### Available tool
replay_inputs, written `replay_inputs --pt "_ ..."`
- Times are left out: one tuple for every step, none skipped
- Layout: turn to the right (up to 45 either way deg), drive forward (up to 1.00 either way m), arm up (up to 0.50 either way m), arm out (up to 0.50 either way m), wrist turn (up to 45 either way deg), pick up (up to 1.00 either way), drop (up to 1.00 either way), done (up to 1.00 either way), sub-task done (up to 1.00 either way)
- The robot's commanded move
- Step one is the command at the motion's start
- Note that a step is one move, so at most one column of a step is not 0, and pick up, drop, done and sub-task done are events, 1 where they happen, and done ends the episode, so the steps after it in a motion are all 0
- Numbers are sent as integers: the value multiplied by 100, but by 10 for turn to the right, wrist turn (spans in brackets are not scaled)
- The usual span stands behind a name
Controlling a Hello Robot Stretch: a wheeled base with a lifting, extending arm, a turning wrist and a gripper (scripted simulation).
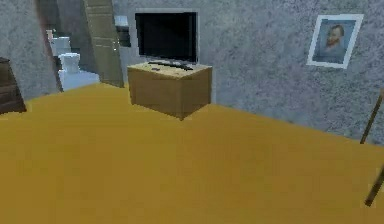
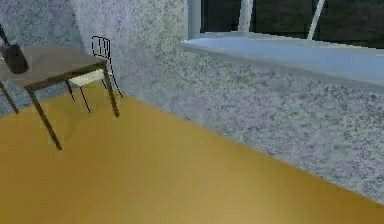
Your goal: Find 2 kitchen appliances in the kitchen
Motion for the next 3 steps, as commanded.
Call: replay_inputs --pt "-420 0 0 0 0 0 0 0 0" --pt "0 15 0 0 0 0 0 0 0" --pt "120 0 0 0 0 0 0 0 0"
